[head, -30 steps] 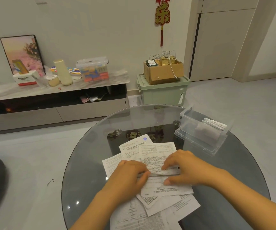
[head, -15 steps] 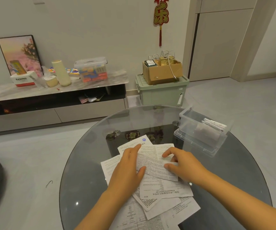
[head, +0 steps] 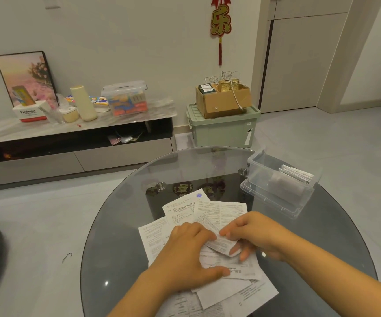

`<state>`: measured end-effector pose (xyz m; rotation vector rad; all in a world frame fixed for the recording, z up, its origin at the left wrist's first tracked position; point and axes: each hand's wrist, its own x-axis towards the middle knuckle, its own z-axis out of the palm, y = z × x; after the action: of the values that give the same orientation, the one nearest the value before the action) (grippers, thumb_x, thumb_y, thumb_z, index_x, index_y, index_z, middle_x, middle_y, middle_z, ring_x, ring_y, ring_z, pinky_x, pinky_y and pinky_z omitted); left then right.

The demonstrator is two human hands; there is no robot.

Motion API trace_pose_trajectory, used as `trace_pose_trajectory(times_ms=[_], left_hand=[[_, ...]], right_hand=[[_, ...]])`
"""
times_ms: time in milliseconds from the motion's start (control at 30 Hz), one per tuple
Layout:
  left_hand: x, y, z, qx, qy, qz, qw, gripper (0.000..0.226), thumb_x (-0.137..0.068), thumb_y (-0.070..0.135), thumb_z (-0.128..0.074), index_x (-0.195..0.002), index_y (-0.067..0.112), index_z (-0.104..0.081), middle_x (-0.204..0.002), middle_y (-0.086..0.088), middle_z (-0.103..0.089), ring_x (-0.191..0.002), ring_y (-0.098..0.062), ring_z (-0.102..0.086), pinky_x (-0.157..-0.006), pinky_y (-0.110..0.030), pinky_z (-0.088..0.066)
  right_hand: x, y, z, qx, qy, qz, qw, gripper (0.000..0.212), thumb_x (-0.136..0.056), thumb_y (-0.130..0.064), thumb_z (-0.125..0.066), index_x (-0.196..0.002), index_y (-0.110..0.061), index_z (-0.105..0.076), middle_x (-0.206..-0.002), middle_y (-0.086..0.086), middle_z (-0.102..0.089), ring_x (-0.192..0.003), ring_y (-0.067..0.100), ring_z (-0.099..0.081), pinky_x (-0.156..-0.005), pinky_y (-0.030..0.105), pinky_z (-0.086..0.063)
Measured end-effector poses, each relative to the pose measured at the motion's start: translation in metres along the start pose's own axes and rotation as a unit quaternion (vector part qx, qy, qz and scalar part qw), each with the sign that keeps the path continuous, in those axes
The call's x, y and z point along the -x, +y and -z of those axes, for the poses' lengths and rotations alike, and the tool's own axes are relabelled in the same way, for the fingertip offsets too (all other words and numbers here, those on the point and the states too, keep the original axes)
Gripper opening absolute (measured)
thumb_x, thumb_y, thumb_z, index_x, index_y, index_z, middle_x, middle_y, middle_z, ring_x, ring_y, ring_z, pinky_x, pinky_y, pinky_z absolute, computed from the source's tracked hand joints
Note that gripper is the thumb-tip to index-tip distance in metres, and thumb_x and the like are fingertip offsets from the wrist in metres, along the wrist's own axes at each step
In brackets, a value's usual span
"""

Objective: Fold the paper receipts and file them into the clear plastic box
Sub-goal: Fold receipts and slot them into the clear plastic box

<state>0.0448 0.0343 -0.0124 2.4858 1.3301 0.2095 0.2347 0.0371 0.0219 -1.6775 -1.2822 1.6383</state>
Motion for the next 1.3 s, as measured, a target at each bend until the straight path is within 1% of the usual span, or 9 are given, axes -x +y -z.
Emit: trace_pose_trajectory(times_ms=[167, 267, 400, 500, 633, 767, 900, 1067, 1300], left_hand=[[-0.003, 0.000, -0.001, 0.002, 0.038, -0.011, 0.999, 0.040, -0.082, 0.067, -0.048, -0.107, 0.036, -0.053, -0.107, 0.019, -0.050, -0.102, -0.004, -0.040, -0.095, -0.022, -0.029], [-0.005, 0.002, 0.003, 0.037, 0.075, 0.006, 0.996, 0.032, -0.091, 0.058, -0.042, -0.081, 0.030, -0.053, -0.081, 0.015, -0.051, -0.082, -0.004, -0.044, -0.073, -0.021, -0.032], [-0.009, 0.002, 0.004, 0.113, 0.088, 0.061, 0.988, 0.026, -0.094, 0.047, -0.043, -0.076, 0.030, -0.051, -0.070, 0.015, -0.051, -0.069, -0.003, -0.047, -0.059, -0.017, -0.032], [-0.010, 0.000, 0.004, 0.168, 0.098, 0.093, 0.977, 0.014, -0.094, 0.043, -0.049, -0.104, 0.037, -0.055, -0.090, 0.020, -0.060, -0.081, 0.002, -0.054, -0.067, -0.010, -0.039], [-0.012, -0.002, 0.003, 0.180, 0.118, 0.108, 0.971, 0.038, -0.091, 0.034, -0.057, -0.127, 0.035, -0.044, -0.113, 0.021, -0.049, -0.096, 0.000, -0.051, -0.083, -0.011, -0.040], [-0.015, -0.005, -0.003, 0.189, 0.104, 0.115, 0.970, 0.057, -0.090, 0.027, -0.060, -0.138, 0.034, -0.030, -0.128, 0.016, -0.040, -0.097, 0.001, -0.048, -0.086, -0.010, -0.037], [-0.018, -0.005, -0.007, 0.144, 0.131, 0.109, 0.975, 0.060, -0.088, 0.028, -0.063, -0.138, 0.032, -0.029, -0.136, 0.014, -0.025, -0.124, -0.004, -0.033, -0.099, -0.015, -0.033], [-0.017, -0.004, -0.004, 0.050, 0.130, 0.075, 0.987, 0.030, -0.089, 0.040, -0.058, -0.117, 0.032, -0.050, -0.119, 0.016, -0.038, -0.117, -0.007, -0.031, -0.098, -0.016, -0.024], [-0.012, -0.011, 0.000, 0.026, 0.060, 0.039, 0.997, 0.040, -0.085, 0.054, -0.055, -0.119, 0.034, -0.051, -0.115, 0.020, -0.044, -0.111, -0.002, -0.036, -0.102, -0.020, -0.027]], right_hand=[[0.007, -0.008, 0.001, -0.133, -0.064, -0.019, 0.989, 0.023, -0.087, -0.006, -0.060, -0.105, 0.007, -0.066, -0.086, 0.016, -0.070, -0.062, 0.018, -0.068, -0.037, 0.019, -0.042], [0.004, -0.010, 0.000, -0.106, 0.001, 0.025, 0.994, 0.023, -0.085, -0.018, -0.065, -0.103, -0.006, -0.069, -0.088, 0.010, -0.068, -0.059, 0.014, -0.060, -0.037, 0.017, -0.030], [-0.002, -0.006, 0.000, -0.020, 0.064, 0.079, 0.995, 0.017, -0.090, -0.020, -0.059, -0.099, -0.019, -0.074, -0.101, 0.002, -0.067, -0.069, 0.012, -0.056, -0.049, 0.020, -0.040], [-0.005, -0.003, -0.003, 0.035, 0.058, 0.110, 0.992, 0.019, -0.091, -0.018, -0.058, -0.100, -0.023, -0.073, -0.103, -0.007, -0.067, -0.080, 0.010, -0.060, -0.061, 0.019, -0.047], [-0.016, 0.005, -0.008, 0.126, 0.079, 0.124, 0.981, 0.017, -0.087, -0.023, -0.064, -0.099, -0.034, -0.068, -0.094, -0.014, -0.066, -0.083, 0.006, -0.061, -0.068, 0.013, -0.046], [-0.025, 0.016, -0.016, 0.199, 0.106, 0.147, 0.963, 0.033, -0.082, -0.023, -0.071, -0.113, -0.028, -0.062, -0.092, -0.012, -0.063, -0.075, 0.003, -0.056, -0.069, 0.010, -0.044], [-0.028, 0.019, -0.023, 0.279, 0.134, 0.177, 0.934, 0.039, -0.082, -0.025, -0.071, -0.114, -0.033, -0.050, -0.096, -0.010, -0.054, -0.075, 0.004, -0.050, -0.070, 0.013, -0.043], [-0.028, 0.020, -0.021, 0.401, 0.117, 0.258, 0.871, 0.029, -0.089, -0.032, -0.060, -0.118, -0.033, -0.057, -0.113, -0.016, -0.043, -0.104, 0.002, -0.039, -0.093, 0.017, -0.037], [-0.032, 0.020, -0.005, 0.501, 0.039, 0.282, 0.817, 0.046, -0.093, -0.042, -0.050, -0.137, -0.033, -0.044, -0.139, -0.020, -0.040, -0.126, 0.005, -0.023, -0.109, 0.027, -0.022]])
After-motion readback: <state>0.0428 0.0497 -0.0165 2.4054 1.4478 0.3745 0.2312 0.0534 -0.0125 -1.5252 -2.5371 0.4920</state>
